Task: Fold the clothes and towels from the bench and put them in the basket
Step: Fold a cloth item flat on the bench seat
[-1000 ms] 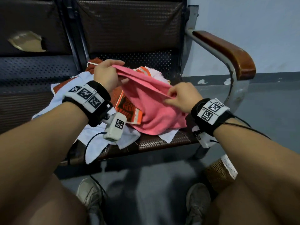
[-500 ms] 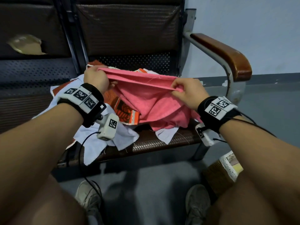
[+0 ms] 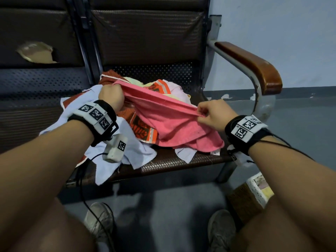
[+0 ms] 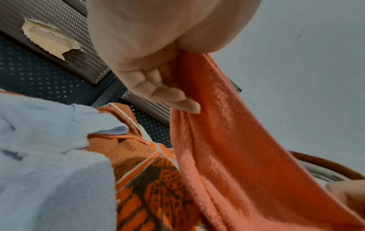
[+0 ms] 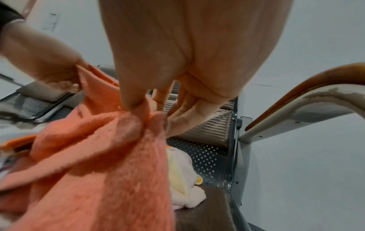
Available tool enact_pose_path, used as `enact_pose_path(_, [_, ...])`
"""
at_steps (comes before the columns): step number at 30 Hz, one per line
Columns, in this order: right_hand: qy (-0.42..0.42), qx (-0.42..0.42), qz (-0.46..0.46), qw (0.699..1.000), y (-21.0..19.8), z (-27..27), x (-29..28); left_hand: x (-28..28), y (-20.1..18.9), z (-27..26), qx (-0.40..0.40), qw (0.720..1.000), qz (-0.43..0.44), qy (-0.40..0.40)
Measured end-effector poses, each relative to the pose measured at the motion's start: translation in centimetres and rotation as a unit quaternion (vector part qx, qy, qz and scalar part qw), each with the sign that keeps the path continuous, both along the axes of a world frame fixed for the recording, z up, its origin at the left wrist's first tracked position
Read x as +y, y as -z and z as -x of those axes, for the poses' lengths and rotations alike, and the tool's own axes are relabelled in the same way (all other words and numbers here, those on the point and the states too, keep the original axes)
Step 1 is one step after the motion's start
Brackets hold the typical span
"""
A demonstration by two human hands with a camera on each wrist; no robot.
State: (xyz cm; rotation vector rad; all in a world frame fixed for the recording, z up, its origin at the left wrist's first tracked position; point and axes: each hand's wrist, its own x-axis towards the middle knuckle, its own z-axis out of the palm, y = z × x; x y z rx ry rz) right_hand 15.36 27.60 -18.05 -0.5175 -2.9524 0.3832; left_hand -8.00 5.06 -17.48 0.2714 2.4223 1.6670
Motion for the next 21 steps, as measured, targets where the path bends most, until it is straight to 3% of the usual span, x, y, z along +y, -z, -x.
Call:
enact_pose_path(5, [-0.061,-0.045,-0.01,0.997,1.0,0.6,-1.3,-0.2,0.2,-0.6,-0.007,0.998,-0.045,-0.031])
enact_pose_path(8, [-0.097,-0.103,-0.053,0.989,2.1,1.1,-1.8,-0.7,0.4,-0.6,-0.009,0.999,-0.031,-0.003])
enact_pose_path(17, [0.036,-0.059,-0.131,0.989,1.8,1.3,-1.4,-0.3,-0.1,-0.1,0.013,0.999,-0.036,-0.037])
enact_pose_path(21, [0.084,-0.016,-0.156,0.984,1.9,1.4,-1.2,0.0,-0.1,0.0,0.066,0.995,-0.005,-0.07])
